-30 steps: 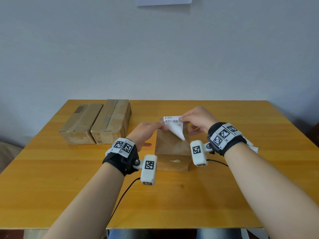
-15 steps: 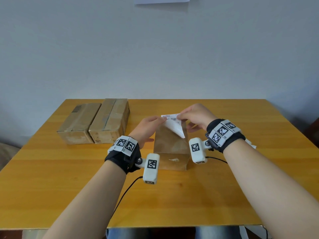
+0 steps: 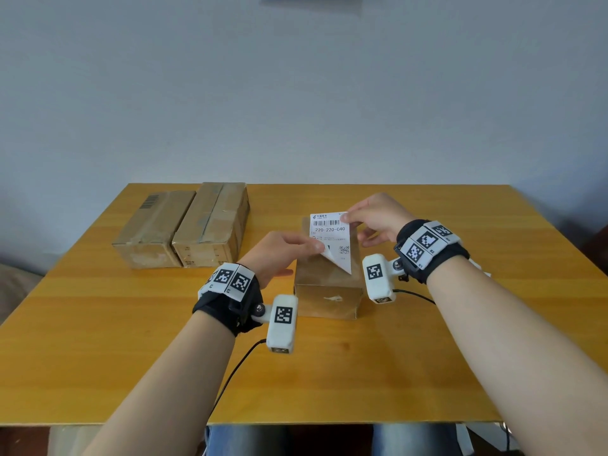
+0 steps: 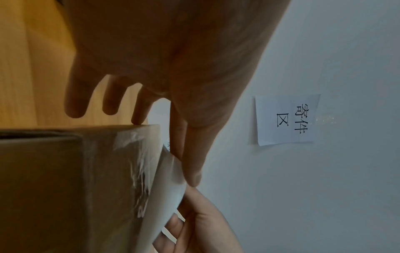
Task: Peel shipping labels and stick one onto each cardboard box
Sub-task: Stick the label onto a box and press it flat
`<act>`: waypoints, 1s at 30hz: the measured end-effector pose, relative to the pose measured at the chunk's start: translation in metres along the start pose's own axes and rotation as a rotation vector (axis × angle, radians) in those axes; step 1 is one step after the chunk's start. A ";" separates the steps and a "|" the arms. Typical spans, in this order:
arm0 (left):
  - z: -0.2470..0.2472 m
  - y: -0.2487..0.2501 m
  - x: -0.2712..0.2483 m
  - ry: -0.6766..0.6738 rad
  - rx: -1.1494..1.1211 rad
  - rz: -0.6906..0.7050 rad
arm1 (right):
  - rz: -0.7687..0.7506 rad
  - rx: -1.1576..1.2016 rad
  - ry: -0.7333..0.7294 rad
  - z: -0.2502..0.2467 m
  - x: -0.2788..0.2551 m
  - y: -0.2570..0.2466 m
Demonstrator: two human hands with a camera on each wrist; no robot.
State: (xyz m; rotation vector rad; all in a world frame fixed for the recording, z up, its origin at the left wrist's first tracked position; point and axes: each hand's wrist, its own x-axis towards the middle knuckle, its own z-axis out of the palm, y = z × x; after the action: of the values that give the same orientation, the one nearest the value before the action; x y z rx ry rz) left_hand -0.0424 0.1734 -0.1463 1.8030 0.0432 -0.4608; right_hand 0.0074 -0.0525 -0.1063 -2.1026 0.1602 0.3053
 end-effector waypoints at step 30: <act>-0.004 -0.027 0.003 -0.040 -0.002 -0.031 | 0.006 -0.115 0.051 0.008 0.014 0.017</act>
State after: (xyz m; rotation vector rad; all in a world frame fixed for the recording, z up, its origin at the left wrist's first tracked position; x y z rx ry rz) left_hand -0.0461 0.1837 -0.1709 1.7927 0.0437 -0.5188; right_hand 0.0155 -0.0545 -0.1277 -2.2249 0.1826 0.2697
